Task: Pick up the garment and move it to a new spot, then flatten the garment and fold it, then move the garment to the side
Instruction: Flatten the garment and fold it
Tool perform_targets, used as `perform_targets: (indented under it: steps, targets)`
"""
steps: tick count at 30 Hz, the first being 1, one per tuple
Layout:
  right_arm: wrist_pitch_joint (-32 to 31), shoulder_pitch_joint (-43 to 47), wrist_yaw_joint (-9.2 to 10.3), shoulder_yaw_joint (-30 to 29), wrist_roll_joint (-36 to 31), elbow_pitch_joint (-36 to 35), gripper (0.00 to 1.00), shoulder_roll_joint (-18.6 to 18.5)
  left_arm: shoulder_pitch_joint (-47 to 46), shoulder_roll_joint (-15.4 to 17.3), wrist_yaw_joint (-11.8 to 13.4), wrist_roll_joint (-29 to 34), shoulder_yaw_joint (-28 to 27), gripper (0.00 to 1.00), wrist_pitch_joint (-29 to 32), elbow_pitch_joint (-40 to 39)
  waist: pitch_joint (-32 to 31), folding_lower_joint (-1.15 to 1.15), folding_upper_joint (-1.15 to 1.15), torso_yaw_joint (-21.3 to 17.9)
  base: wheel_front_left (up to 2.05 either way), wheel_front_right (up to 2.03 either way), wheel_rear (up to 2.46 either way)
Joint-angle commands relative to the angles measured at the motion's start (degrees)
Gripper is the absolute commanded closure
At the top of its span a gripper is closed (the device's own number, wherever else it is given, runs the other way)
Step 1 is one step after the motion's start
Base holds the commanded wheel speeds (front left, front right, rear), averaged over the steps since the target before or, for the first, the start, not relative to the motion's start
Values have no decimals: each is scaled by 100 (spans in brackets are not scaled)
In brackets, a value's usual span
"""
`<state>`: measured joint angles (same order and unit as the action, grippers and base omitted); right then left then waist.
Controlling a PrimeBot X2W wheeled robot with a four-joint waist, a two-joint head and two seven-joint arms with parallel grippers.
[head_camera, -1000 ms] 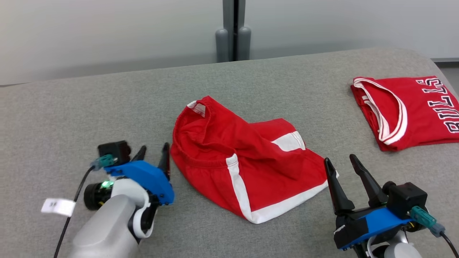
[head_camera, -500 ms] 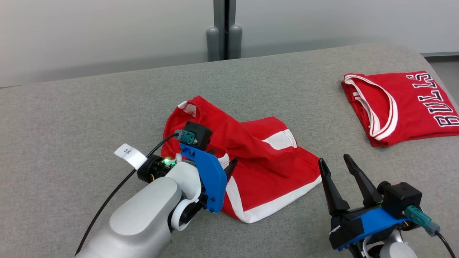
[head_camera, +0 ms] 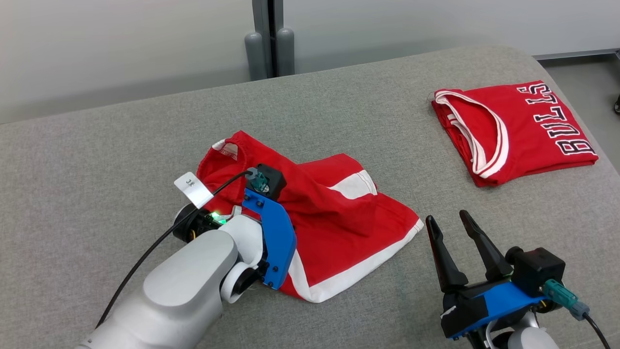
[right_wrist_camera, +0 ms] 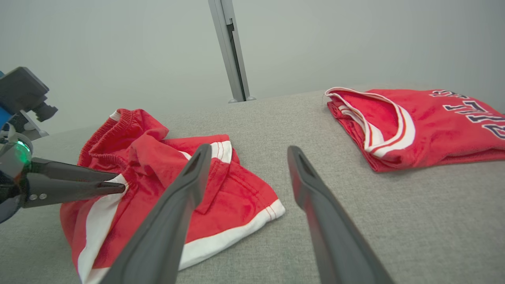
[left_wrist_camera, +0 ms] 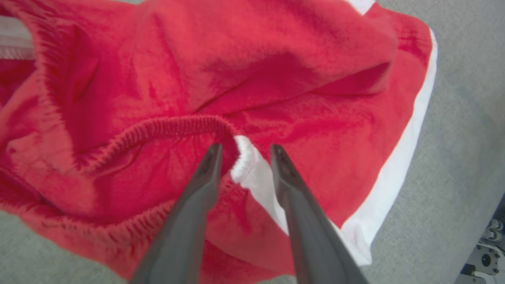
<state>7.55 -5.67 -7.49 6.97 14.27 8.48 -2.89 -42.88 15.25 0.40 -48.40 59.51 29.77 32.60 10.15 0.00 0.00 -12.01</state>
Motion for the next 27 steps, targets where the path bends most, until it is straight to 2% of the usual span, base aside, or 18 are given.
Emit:
perform_targets:
  steps: [1, 5, 8, 14, 19, 27]
  targets:
    - [35, -56, -1, -2, 26, 16, 0, 2, -65, 1, -56, -29, 6, 100, -17, 51, 0, 0, 0, 1, 0, 0, 0]
    - [30, -70, -1, -23, -20, 20, 0, 2, -37, -40, -124, -25, 1, 100, -175, 159, -6, 0, 0, 70, 0, 0, 0]
    - [12, -66, -1, -26, -47, 23, 0, 2, 49, -48, -78, -57, -116, 100, -487, 193, -28, 0, 0, 161, 0, 0, 0]
    - [-20, 14, -1, -60, -68, -26, 0, 1, 743, 79, 350, -600, -1005, 100, -1739, -136, -127, 0, 0, 327, 0, 0, 0]
    - [-69, 130, -1, -150, -112, -118, 0, 1, 1757, 383, 769, -1054, -1695, 100, -2634, -806, -164, 0, 0, 541, 0, 0, 0]
    - [-172, 143, -1, -227, -172, -270, 0, 1, 2775, 702, 1242, -1209, -2075, 100, -3268, -1743, -144, 0, 0, 945, 0, 0, 0]
